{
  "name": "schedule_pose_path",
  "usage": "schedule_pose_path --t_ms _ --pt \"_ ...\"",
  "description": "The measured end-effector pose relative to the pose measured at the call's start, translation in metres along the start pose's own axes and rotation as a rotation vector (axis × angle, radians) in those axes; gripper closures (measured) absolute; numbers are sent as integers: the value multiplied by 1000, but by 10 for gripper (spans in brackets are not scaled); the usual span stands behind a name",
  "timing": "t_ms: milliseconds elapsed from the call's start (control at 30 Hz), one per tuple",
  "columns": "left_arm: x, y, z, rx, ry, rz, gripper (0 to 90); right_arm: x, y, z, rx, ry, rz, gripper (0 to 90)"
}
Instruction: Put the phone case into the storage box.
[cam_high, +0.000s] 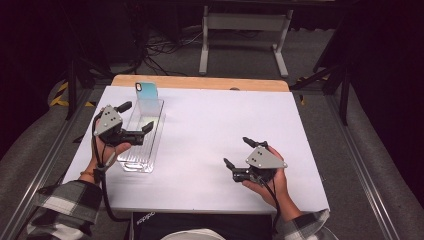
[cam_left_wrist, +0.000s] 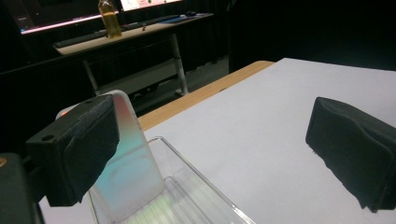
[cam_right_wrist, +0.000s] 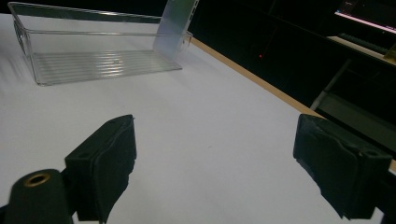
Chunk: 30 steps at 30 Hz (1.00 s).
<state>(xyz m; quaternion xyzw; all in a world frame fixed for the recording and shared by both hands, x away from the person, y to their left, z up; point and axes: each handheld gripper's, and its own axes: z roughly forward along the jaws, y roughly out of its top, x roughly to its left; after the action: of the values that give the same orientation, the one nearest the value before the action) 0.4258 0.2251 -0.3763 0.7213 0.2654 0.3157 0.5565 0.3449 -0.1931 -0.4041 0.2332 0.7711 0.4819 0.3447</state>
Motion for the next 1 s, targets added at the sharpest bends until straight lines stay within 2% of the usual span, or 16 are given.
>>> schedule_pose_path --t_ms 267,1000 --pt "-7 2 -5 -14 -12 12 34 0 0 -1 -2 -1 -2 139" --pt "-19 4 -15 -12 -36 52 40 1 2 -1 -1 4 -6 139"
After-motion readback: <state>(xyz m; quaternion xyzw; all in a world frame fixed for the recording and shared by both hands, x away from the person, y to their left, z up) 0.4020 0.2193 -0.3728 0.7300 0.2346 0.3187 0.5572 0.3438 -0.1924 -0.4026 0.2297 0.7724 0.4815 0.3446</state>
